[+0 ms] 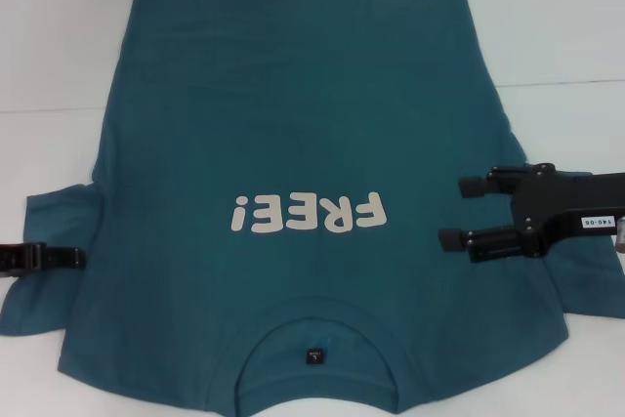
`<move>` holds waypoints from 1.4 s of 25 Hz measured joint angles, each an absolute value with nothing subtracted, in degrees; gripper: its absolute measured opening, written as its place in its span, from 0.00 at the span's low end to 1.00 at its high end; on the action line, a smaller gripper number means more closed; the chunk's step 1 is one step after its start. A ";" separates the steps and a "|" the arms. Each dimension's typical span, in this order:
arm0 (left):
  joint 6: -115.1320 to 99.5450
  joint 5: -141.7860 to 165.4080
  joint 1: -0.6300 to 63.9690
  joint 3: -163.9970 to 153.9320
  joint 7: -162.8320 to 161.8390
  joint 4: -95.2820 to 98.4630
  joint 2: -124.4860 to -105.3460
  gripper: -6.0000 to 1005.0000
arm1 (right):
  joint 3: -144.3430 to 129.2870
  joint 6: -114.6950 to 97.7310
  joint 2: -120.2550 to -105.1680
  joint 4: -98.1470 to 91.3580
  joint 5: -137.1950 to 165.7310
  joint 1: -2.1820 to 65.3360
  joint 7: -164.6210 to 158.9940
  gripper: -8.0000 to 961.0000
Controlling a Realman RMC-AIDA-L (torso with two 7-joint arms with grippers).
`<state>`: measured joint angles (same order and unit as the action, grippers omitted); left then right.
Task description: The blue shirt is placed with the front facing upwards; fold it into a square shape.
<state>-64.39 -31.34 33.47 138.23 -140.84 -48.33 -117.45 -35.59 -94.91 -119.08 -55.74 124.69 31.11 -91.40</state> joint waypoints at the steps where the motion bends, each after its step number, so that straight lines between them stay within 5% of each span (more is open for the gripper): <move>1: -64.40 -31.35 33.49 138.22 -140.84 -48.47 -117.55 0.87 | -35.59 -94.91 -119.09 -55.74 124.68 31.11 -91.40 0.98; 12: -64.19 -31.39 33.55 138.33 -139.33 -49.47 -118.37 0.86 | -35.59 -94.92 -119.23 -55.72 124.70 31.11 -91.50 0.98; 23: -62.84 -31.37 33.20 138.78 -138.01 -49.85 -118.56 0.68 | -35.59 -95.04 -119.26 -55.72 124.70 31.02 -91.50 0.98; 34: -61.16 -31.29 33.28 138.62 -136.26 -48.54 -118.56 0.24 | -35.50 -95.28 -119.35 -55.72 124.55 31.01 -91.69 0.98; 35: -61.03 -31.30 33.24 138.69 -136.08 -48.52 -118.57 0.14 | -35.42 -95.32 -119.35 -55.72 124.51 31.06 -91.81 0.98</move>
